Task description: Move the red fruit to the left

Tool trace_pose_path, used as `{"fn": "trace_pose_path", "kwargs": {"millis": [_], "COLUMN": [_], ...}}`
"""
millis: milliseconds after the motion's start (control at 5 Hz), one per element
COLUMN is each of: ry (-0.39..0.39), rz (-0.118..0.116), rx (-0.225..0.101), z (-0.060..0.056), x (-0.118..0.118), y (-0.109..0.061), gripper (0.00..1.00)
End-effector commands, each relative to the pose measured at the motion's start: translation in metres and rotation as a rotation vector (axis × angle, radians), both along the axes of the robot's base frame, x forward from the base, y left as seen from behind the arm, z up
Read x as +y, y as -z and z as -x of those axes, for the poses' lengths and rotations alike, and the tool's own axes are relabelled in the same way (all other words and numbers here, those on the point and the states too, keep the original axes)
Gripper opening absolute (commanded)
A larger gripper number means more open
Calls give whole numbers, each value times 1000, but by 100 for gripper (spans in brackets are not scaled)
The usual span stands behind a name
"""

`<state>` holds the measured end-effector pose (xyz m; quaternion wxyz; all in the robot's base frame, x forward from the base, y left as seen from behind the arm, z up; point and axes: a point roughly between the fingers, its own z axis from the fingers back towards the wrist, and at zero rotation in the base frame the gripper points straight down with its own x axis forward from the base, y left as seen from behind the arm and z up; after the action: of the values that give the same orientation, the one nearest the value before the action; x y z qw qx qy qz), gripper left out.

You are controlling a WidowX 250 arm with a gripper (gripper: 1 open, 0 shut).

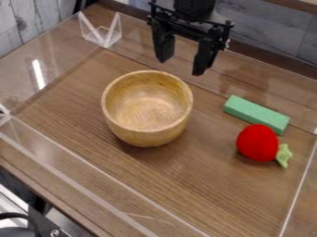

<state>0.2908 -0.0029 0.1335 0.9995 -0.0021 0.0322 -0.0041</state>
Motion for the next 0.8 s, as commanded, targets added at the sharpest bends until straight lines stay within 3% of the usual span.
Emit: {"fn": "trace_pose_path", "kwargs": {"millis": [0, 200, 400, 600], "ry": [58, 38, 11, 94], "rz": [6, 21, 27, 34], "rx": [31, 40, 25, 15], "z": [3, 8, 11, 5], "x": [-4, -37, -82, -112], "y": [10, 7, 3, 5], "gripper": [100, 100, 100, 100]}}
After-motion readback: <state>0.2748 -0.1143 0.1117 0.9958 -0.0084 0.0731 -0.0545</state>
